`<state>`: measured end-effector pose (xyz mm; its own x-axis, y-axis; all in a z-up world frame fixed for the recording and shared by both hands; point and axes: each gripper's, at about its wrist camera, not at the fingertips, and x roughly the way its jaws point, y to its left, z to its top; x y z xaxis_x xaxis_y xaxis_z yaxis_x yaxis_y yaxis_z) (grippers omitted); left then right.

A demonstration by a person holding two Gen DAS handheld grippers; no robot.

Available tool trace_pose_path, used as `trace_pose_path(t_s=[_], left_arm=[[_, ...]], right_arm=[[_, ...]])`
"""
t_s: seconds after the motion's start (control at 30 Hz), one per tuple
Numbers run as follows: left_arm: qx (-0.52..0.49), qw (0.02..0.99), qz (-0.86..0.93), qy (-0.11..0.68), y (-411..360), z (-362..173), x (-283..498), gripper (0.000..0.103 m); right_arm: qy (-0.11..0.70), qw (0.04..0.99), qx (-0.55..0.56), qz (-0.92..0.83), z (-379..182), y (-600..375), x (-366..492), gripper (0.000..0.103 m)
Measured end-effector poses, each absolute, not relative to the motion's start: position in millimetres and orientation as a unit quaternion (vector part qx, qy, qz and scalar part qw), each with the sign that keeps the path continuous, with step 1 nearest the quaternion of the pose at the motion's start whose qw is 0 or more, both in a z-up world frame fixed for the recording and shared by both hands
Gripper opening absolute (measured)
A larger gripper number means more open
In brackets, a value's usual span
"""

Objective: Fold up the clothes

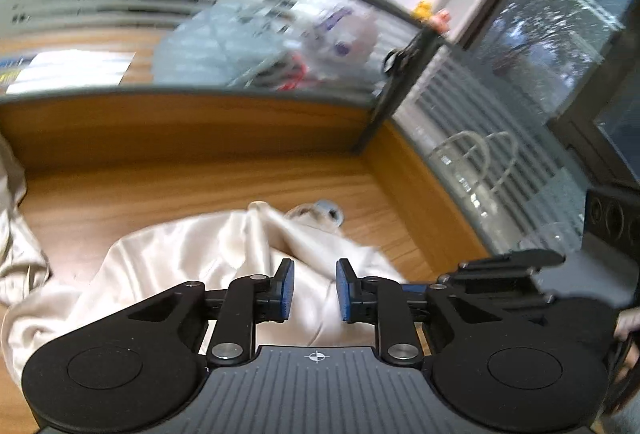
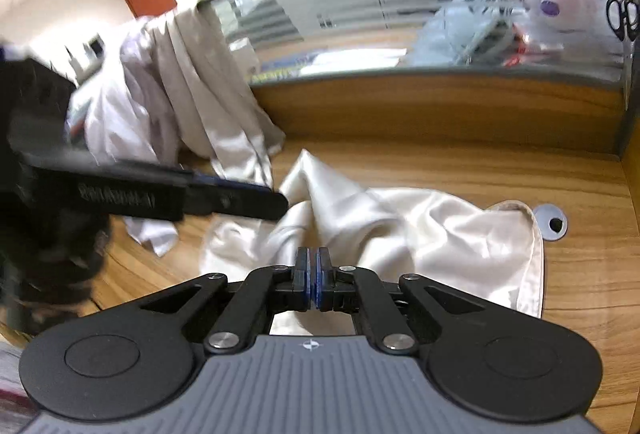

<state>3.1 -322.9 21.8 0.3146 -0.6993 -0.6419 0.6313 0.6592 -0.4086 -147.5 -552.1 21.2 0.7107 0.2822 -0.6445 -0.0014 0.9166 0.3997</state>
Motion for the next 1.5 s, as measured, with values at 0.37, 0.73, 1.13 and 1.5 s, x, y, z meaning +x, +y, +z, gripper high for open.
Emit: trace_pose_path(t_s=[0.37, 0.73, 1.13, 1.5], left_arm=[[-0.067, 0.795, -0.406, 0.446, -311.7, 7.8, 5.0, 0.038], [-0.070, 0.754, -0.372, 0.537, -325.2, -32.8, 4.7, 0.039], [-0.039, 0.754, -0.384, 0.531, -329.8, -36.3, -11.9, 0.006], [-0.019, 0.760, -0.413, 0.502, -321.8, -26.0, -19.9, 0.006]], right_arm=[[0.372, 0.908, 0.181, 0.062, 28.2, -560.2, -149.2, 0.003], [0.406, 0.898, 0.148, 0.085, 0.6, -517.8, -153.8, 0.003], [0.449, 0.884, 0.112, 0.060, -26.7, -516.5, -157.4, 0.004], [0.476, 0.860, 0.144, 0.117, -50.8, -519.8, -132.0, 0.009]])
